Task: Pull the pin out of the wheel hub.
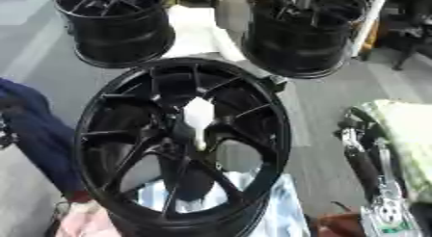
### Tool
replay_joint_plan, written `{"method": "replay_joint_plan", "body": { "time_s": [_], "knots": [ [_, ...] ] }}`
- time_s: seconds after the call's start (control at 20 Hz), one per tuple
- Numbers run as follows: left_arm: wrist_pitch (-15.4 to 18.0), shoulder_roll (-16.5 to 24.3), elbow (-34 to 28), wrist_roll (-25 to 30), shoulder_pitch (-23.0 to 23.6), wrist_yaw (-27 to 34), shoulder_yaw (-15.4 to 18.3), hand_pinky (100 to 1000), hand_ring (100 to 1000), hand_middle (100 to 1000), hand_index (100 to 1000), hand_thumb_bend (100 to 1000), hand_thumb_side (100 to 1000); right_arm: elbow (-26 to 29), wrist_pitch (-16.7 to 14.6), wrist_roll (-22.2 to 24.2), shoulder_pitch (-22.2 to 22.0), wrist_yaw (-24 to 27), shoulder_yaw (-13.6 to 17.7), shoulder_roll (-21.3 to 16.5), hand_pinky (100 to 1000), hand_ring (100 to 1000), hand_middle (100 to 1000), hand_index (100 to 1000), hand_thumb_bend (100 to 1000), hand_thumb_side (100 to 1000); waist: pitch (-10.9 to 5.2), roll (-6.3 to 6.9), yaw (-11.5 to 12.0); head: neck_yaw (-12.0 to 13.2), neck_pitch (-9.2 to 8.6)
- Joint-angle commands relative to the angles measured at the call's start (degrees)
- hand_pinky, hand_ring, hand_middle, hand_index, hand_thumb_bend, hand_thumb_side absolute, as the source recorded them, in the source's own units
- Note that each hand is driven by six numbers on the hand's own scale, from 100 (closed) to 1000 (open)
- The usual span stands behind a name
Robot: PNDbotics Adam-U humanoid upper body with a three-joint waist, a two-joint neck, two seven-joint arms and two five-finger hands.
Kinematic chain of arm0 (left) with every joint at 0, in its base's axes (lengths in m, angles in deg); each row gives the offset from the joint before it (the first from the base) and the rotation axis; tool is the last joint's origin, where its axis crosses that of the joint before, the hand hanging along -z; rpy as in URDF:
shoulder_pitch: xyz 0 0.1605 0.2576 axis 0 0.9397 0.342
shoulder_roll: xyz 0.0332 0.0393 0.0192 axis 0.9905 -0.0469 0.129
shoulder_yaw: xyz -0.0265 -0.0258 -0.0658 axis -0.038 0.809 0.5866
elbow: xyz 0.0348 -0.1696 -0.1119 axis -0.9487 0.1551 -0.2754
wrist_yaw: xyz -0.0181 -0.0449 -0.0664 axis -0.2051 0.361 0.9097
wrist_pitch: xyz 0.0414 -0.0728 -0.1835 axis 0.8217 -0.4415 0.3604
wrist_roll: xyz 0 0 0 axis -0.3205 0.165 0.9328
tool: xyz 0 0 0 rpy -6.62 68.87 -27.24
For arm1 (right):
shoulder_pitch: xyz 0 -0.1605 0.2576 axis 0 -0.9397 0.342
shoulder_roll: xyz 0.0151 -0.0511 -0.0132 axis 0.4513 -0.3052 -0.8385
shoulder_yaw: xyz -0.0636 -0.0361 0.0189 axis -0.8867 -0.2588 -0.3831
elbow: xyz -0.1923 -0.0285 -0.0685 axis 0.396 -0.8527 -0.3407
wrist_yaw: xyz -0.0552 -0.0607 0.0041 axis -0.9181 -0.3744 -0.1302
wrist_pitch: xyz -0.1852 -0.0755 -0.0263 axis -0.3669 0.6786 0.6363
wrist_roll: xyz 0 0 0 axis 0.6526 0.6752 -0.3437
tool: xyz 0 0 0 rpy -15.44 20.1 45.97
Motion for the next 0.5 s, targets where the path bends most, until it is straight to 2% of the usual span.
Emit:
{"method": "replay_joint_plan", "body": {
  "time_s": [0.05, 0.5],
  "knots": [
    [0.1, 0.6, -1.4, -0.1, -0.3, 0.2, 0.1, 585, 1000, 618, 837, 100, 854, 1.1, -0.1, 0.0, 0.2, 0.1, 0.4, -0.6, 737, 650, 642, 886, 115, 666, -0.47, 0.10, -0.1, 0.2, -0.15],
    [0.0, 0.5, -1.4, -0.1, -0.2, 0.2, 0.1, 584, 1000, 617, 837, 100, 854, 1.1, -0.1, 0.0, 0.2, 0.0, 0.4, -0.6, 738, 650, 643, 887, 118, 666, -0.45, 0.07, -0.1, 0.2, -0.15]
  ]
}}
